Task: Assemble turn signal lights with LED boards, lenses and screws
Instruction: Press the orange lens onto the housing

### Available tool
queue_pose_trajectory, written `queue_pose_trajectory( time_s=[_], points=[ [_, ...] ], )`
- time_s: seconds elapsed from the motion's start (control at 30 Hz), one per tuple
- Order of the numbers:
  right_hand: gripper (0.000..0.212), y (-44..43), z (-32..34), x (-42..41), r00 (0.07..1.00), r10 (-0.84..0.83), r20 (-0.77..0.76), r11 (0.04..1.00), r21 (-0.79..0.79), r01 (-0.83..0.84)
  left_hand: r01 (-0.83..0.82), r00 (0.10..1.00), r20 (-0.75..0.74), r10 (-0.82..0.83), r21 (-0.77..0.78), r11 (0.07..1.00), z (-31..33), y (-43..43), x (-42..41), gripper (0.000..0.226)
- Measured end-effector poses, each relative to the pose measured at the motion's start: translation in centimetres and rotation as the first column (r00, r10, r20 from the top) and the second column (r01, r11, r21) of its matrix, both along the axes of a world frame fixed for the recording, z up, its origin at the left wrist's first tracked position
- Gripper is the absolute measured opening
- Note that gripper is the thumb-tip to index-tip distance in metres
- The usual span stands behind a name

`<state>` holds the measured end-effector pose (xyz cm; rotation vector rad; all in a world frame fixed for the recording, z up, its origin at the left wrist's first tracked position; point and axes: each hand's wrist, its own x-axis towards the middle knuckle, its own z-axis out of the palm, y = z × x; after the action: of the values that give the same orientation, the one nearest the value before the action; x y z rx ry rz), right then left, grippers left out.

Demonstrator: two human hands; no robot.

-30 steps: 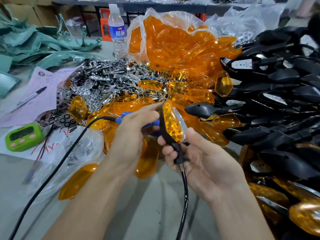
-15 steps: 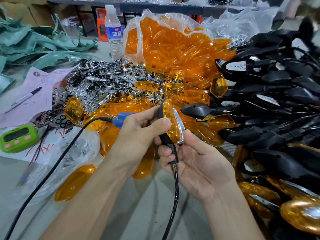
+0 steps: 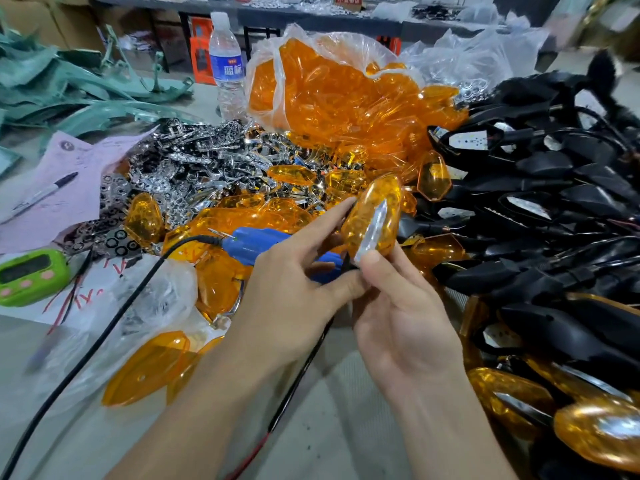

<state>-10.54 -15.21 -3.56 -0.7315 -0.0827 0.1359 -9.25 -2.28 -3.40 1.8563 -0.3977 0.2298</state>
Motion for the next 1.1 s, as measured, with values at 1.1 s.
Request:
queue_pose_trajectory(
  time_s=[1.1],
  points=[
    [0.044,-1.2,-1.5,0.3,0.976,-0.208,0.067,0.912,-0.347,0.218,0.010,0.886,-0.331,-0.324,-0.686,0.727,-0.5,-0.9,1.0,0.038]
  ],
)
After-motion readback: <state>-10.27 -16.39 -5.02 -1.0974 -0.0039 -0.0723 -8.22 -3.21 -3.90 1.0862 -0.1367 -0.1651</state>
